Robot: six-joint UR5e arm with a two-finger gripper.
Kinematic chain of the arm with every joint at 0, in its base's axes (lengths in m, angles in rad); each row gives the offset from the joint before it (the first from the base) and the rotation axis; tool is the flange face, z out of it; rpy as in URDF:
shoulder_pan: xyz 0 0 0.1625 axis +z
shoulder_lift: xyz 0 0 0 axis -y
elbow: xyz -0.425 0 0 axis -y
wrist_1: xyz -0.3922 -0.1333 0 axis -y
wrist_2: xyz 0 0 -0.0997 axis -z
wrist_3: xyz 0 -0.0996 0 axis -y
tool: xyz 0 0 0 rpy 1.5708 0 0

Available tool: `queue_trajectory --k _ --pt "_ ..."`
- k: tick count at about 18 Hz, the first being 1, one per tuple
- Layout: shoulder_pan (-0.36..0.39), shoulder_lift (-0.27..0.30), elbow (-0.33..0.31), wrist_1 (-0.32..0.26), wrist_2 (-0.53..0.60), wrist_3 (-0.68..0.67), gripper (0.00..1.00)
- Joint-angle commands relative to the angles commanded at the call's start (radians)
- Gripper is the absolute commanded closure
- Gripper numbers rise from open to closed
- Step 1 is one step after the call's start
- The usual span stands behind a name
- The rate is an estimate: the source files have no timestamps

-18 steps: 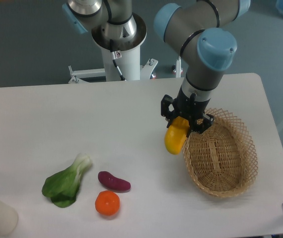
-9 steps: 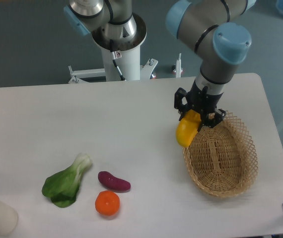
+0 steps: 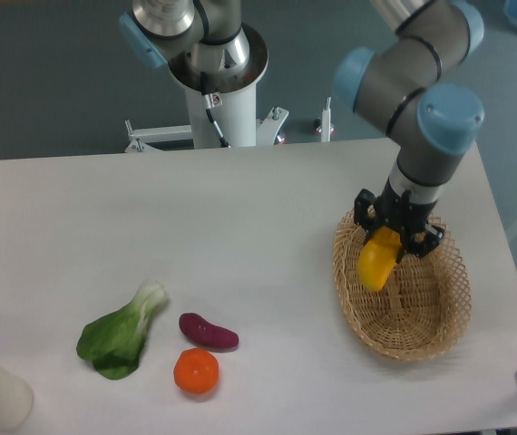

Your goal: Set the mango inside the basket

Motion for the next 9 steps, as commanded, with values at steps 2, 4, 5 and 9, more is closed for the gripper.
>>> queue_trajectory --k 2,4,5,9 --pt "-0.003 -0.034 -0.003 0.034 0.008 -0.002 0.52" --pt "-0.005 -0.054 -0.006 0.046 0.014 0.0 0.52" --pt "-0.005 -0.058 -0.006 0.046 0.014 0.002 0.52" --pt "-0.002 -0.063 -0.006 0.046 0.014 0.002 0.52"
